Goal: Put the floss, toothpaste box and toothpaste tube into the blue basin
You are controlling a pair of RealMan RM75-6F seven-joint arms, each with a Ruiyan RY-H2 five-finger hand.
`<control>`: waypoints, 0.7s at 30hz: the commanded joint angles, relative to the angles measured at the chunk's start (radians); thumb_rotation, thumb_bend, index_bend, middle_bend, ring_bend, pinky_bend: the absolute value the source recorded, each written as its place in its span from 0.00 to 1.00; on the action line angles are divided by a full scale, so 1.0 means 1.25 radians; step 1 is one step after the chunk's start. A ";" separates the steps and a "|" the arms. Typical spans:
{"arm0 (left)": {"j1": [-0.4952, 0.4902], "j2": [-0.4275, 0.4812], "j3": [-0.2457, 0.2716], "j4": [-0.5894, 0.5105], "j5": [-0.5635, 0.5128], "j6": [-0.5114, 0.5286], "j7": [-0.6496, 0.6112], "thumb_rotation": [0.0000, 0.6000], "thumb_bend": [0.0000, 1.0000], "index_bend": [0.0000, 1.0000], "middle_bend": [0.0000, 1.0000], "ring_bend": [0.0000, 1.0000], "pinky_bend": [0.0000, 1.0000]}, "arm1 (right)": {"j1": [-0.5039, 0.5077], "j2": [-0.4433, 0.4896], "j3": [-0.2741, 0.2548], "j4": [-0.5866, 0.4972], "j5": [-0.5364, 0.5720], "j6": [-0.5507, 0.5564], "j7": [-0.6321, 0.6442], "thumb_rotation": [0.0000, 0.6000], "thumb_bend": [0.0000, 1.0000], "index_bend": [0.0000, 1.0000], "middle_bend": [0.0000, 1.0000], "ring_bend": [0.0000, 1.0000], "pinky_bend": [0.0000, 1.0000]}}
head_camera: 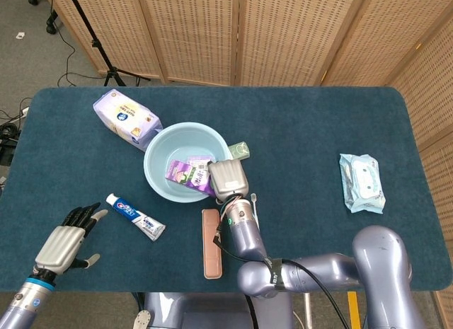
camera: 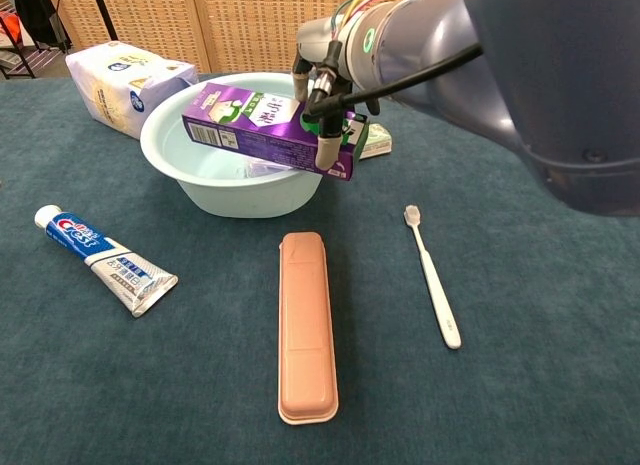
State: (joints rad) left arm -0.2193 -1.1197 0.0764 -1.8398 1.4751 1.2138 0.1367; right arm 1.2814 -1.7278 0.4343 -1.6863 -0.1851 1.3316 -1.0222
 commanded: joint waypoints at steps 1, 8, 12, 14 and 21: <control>0.000 -0.002 0.000 0.002 -0.002 -0.001 0.001 1.00 0.22 0.00 0.00 0.00 0.00 | -0.006 -0.005 0.002 0.004 -0.008 -0.014 0.016 1.00 0.21 0.55 0.38 0.45 0.62; -0.001 -0.005 0.001 0.003 -0.002 -0.003 0.006 1.00 0.22 0.00 0.00 0.00 0.00 | -0.014 -0.013 0.005 0.018 -0.043 -0.019 0.047 1.00 0.19 0.36 0.18 0.22 0.53; 0.000 -0.005 0.000 0.001 -0.001 0.000 0.006 1.00 0.22 0.00 0.00 0.00 0.00 | -0.018 -0.014 0.003 0.017 -0.055 -0.015 0.051 1.00 0.18 0.34 0.16 0.19 0.51; 0.000 -0.004 0.000 0.001 0.000 0.001 0.006 1.00 0.22 0.00 0.00 0.00 0.00 | -0.019 -0.013 0.005 0.014 -0.055 -0.012 0.051 1.00 0.18 0.34 0.16 0.18 0.49; 0.001 -0.003 0.000 -0.001 0.003 0.004 0.005 1.00 0.22 0.00 0.00 0.00 0.00 | -0.019 -0.005 0.016 0.004 -0.092 0.001 0.059 1.00 0.18 0.29 0.08 0.05 0.33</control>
State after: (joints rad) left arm -0.2183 -1.1235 0.0765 -1.8408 1.4784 1.2182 0.1431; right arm 1.2570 -1.7366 0.4516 -1.6801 -0.2937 1.3282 -0.9490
